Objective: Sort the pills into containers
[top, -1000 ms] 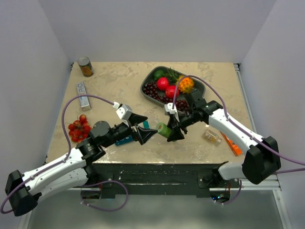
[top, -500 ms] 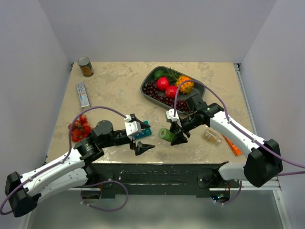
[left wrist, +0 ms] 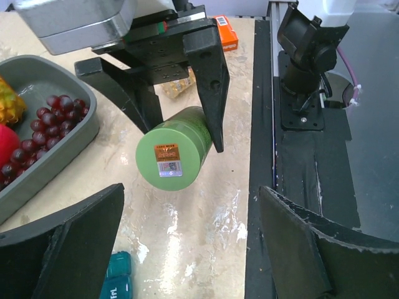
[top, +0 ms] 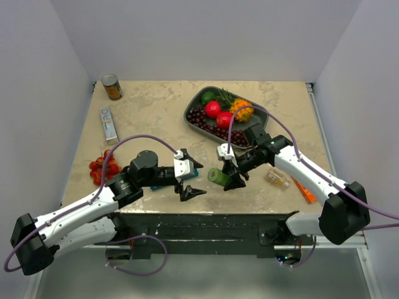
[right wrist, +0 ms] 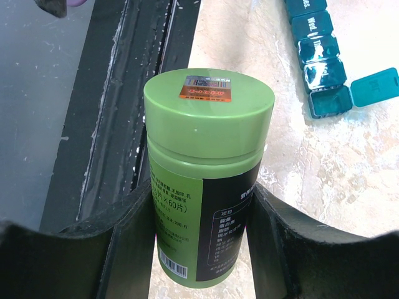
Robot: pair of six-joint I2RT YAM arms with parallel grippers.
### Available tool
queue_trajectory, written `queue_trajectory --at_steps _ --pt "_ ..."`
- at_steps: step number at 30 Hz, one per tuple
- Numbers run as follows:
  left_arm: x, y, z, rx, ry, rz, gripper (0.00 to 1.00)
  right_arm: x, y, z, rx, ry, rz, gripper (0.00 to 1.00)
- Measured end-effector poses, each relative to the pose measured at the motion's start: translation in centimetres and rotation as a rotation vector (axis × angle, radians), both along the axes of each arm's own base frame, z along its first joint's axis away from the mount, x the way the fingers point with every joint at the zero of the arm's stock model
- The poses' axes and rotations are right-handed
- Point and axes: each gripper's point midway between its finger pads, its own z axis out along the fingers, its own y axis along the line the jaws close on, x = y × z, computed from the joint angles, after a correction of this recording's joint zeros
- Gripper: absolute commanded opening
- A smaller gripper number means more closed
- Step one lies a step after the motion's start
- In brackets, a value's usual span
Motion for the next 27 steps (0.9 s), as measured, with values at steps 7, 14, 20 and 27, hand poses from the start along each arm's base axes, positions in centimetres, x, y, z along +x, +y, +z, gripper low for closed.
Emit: queue_trajectory --at_steps 7,14,20,27 --pt "-0.2 -0.4 -0.7 0.036 -0.016 -0.048 0.92 0.0 0.0 0.0 0.000 -0.001 0.002 0.00" --pt "-0.1 -1.1 -0.5 0.043 -0.025 -0.077 0.92 -0.1 -0.1 -0.2 -0.002 0.001 0.002 0.00" --pt "-0.1 -1.1 -0.7 0.048 -0.022 -0.083 0.92 -0.2 -0.1 -0.4 -0.004 0.004 0.004 0.00" --pt "-0.1 -1.1 -0.9 0.054 -0.017 -0.083 0.92 -0.3 -0.2 -0.4 -0.004 0.004 0.005 0.00"
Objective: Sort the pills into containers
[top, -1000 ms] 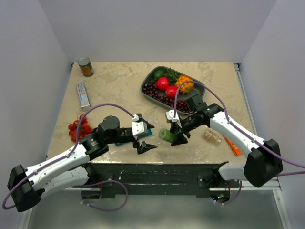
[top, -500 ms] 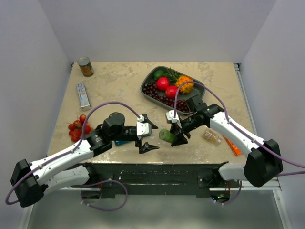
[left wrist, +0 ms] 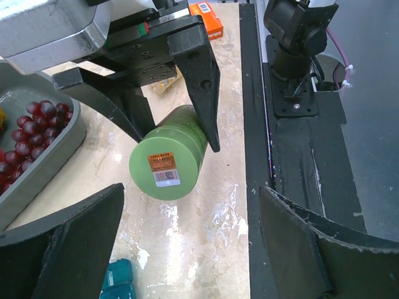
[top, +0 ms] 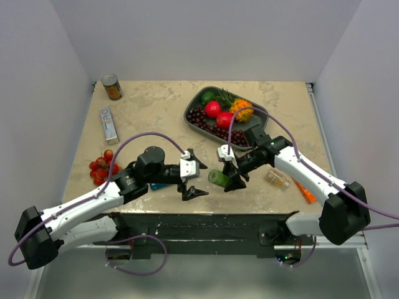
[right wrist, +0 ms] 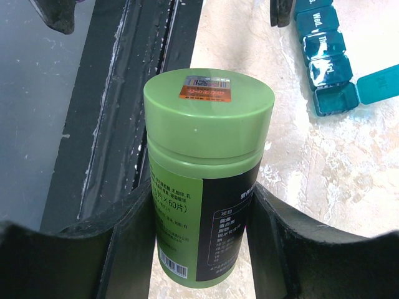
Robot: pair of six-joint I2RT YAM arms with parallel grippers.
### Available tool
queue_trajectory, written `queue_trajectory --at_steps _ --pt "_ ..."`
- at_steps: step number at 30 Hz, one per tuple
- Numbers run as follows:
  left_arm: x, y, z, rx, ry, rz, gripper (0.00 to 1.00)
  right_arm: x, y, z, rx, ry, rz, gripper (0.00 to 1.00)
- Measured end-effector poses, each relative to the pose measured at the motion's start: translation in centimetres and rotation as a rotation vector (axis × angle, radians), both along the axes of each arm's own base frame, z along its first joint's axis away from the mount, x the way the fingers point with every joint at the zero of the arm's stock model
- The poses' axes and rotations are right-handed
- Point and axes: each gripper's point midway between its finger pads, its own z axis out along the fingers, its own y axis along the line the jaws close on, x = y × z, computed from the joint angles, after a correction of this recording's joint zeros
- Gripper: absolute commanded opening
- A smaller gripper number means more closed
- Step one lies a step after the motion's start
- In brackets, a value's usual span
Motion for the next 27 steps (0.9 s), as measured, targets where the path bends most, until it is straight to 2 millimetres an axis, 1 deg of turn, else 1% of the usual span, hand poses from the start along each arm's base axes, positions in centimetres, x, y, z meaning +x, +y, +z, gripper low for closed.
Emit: queue_trajectory --at_steps 18,27 --pt "0.3 -0.3 0.4 0.006 -0.022 -0.010 0.93 -0.1 0.0 0.3 0.007 -0.016 0.004 0.00" --pt "0.8 -1.4 0.1 0.029 -0.013 -0.037 0.90 0.0 0.0 0.3 0.008 -0.018 0.005 0.00"
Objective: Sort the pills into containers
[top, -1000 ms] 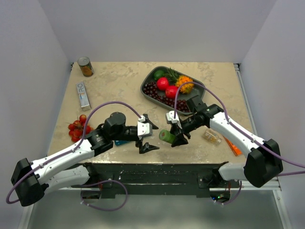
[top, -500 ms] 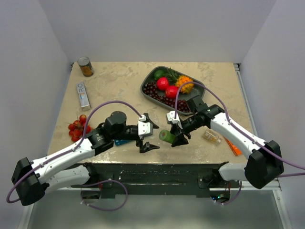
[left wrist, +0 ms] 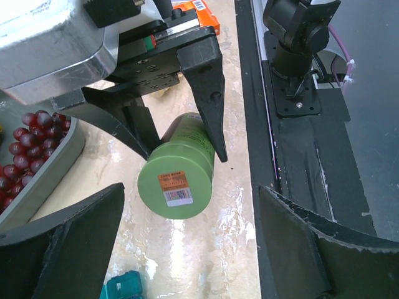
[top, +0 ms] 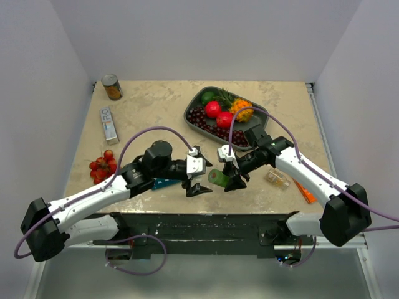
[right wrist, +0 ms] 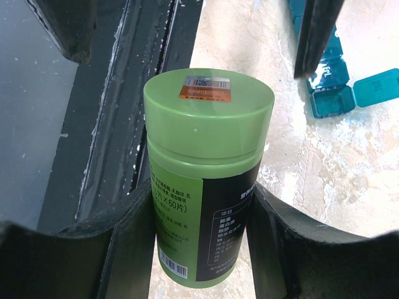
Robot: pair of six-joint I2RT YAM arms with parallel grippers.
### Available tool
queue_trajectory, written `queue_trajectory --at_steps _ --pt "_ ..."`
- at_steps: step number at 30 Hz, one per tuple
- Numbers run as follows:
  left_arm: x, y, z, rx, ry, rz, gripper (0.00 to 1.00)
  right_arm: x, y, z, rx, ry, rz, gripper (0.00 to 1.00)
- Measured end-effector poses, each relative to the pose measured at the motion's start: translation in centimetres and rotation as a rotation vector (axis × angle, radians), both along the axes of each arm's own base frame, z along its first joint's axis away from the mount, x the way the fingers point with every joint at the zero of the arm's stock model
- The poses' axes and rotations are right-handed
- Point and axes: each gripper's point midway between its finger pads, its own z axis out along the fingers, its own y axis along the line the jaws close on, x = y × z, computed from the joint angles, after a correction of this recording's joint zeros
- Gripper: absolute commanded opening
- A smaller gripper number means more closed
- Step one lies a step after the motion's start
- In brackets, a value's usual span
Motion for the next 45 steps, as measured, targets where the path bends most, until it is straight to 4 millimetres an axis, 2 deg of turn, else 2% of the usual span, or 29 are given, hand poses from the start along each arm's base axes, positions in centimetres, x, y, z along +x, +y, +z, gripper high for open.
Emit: queue_trajectory --at_steps 9,12,16,19,22,24,27,28,29,32,37,44,45 --pt "0.3 -1.0 -1.2 0.024 0.030 -0.025 0.86 0.0 0.0 0.0 0.000 -0.001 0.000 0.00" --pt "0.4 -1.1 -1.9 0.040 0.044 -0.026 0.80 0.0 0.0 0.2 0.004 -0.006 0.000 0.00" --pt "0.6 -1.4 -1.8 0.031 0.044 -0.024 0.63 0.0 0.0 0.3 0.006 -0.011 0.000 0.00" --pt "0.8 -1.6 -1.4 0.015 0.047 -0.014 0.61 -0.1 0.0 0.3 0.006 -0.008 0.002 0.00" --pt "0.9 -1.8 -1.0 -0.009 0.058 -0.001 0.51 -0.2 0.0 0.2 0.006 -0.008 0.003 0.00" --pt "1.0 -1.8 -1.1 -0.023 0.070 0.008 0.49 -0.2 0.0 0.2 0.004 -0.005 0.002 0.00" --pt "0.9 -1.9 -1.2 -0.037 0.090 0.017 0.26 -0.4 -0.1 0.0 0.000 0.002 0.002 0.00" --pt "0.8 -1.8 -1.3 -0.040 0.100 0.020 0.05 -0.5 -0.1 -0.1 -0.001 0.007 0.002 0.00" --pt "0.8 -1.8 -1.3 -0.041 0.108 0.024 0.00 -0.5 -0.1 -0.1 -0.003 0.011 0.001 0.00" --pt "0.9 -1.8 -1.3 -0.045 0.154 0.052 0.00 -0.6 -0.1 -0.1 -0.006 0.025 -0.006 0.00" --pt "1.9 -1.4 -1.6 -0.057 0.398 0.237 0.00 0.3 0.0 0.0 -0.009 0.025 -0.059 0.00" --pt "3.5 -0.2 -2.0 -0.113 0.958 0.589 0.00 2.0 0.3 0.5 0.024 0.028 -0.148 0.00" --pt "3.7 -0.1 -1.9 -0.123 1.023 0.626 0.05 2.2 0.5 0.7 0.033 0.027 -0.155 0.00"
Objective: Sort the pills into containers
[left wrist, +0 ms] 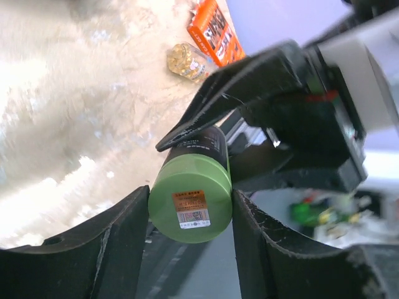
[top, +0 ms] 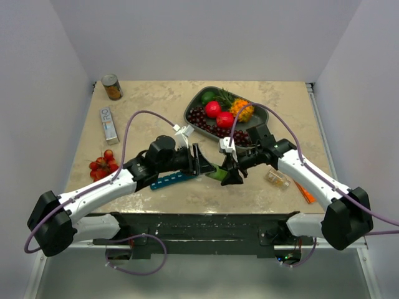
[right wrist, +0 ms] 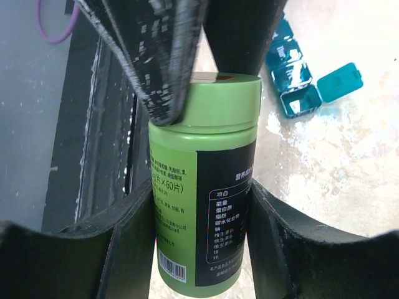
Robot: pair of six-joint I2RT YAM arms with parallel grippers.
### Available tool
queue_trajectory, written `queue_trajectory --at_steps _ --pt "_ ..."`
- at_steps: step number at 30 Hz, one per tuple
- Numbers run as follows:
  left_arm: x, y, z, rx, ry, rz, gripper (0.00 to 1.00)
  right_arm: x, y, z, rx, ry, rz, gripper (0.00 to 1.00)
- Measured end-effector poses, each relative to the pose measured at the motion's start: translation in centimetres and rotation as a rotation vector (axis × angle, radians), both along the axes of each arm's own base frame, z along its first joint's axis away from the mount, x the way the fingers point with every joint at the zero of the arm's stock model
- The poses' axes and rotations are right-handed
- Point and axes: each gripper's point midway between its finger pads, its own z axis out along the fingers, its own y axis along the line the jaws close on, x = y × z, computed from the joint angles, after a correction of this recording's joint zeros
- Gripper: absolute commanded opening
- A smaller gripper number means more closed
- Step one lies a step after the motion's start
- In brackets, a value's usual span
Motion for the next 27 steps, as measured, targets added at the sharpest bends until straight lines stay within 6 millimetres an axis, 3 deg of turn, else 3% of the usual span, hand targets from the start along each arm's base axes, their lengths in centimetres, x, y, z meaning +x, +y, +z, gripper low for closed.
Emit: queue_trajectory --at_steps 2,3,6,12,16,19,24,27 --pt "0.2 0.1 0.3 -0.019 0.099 0.054 0.27 0.2 0.1 0.2 0.009 0.004 -0.009 0.00" --pt "0.2 0.0 0.3 -0.032 0.159 0.080 0.47 0.2 0.1 0.3 0.013 0.010 -0.013 0.00" --pt "0.4 -0.3 0.2 -0.066 0.271 0.124 0.77 0.3 -0.2 0.4 0.013 0.025 -0.035 0.00" --pt "0.3 0.1 0.2 -0.081 0.325 0.118 0.99 1.1 -1.0 0.4 0.015 0.023 -0.081 0.00" --pt "0.8 2.0 0.5 -0.080 0.230 0.109 0.99 1.2 -1.1 0.5 0.017 0.019 -0.083 0.00" --pt "0.5 3.1 1.1 -0.051 0.054 0.031 0.94 1.1 -1.1 0.4 0.017 0.013 -0.073 0.00" --pt "-2.8 4.4 3.2 -0.054 -0.440 -0.261 0.99 0.5 -1.3 0.4 0.021 -0.009 -0.029 0.00" --pt "-4.0 5.2 3.8 -0.068 -0.723 -0.345 0.99 -0.1 -1.3 0.6 0.037 -0.029 0.009 0.00"
